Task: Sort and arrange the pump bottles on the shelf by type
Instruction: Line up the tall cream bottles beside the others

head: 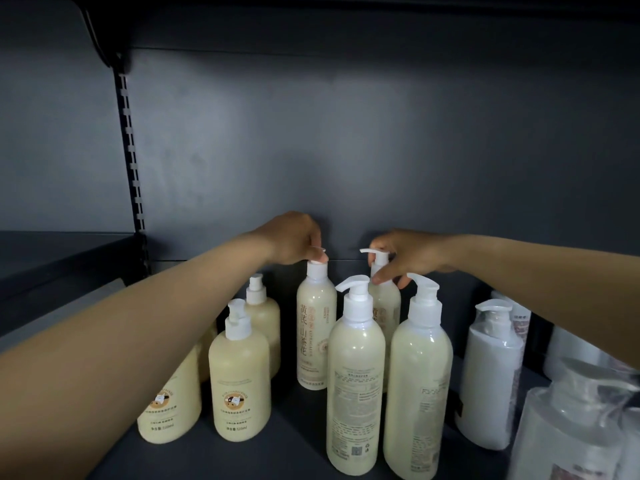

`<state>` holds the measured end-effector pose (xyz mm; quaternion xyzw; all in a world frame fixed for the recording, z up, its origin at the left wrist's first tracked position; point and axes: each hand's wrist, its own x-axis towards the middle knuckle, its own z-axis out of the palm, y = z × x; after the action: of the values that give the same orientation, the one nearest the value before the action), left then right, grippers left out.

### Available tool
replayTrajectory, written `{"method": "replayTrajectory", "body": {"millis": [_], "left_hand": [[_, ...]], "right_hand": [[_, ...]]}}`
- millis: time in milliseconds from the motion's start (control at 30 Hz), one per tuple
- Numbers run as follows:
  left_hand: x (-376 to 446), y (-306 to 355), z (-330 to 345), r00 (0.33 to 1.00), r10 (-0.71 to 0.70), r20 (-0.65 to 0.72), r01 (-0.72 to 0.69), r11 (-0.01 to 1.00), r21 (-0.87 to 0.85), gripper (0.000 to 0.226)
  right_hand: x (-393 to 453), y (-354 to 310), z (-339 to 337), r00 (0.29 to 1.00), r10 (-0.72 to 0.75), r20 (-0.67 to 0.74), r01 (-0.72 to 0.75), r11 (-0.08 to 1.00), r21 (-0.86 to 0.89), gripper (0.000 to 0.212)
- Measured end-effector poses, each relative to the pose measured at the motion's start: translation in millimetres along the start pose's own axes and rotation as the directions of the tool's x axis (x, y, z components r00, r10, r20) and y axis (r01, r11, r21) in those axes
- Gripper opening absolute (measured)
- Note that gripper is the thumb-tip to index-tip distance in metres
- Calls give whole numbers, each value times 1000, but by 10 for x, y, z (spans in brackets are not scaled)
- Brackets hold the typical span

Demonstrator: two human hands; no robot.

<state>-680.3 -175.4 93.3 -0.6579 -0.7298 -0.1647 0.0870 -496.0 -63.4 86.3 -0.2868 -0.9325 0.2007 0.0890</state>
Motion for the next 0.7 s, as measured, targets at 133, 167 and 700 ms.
{"method": "replayTrajectory", "body": {"millis": [133, 167, 700], "left_hand": [[25, -27, 22, 998, -60, -21, 60, 998, -3, 27], [31, -35, 24, 997, -70, -30, 70, 998, -1, 27], [36, -59, 69, 996, -60, -70, 53, 995, -88, 22]], "right_hand": [[-1, 14, -16, 1000, 8, 2, -8, 1000, 22, 24], [1, 20, -20, 1000, 7, 4, -7, 1000, 27, 23], [32, 43, -15, 1000, 2, 12, -3, 999, 53, 28]]}}
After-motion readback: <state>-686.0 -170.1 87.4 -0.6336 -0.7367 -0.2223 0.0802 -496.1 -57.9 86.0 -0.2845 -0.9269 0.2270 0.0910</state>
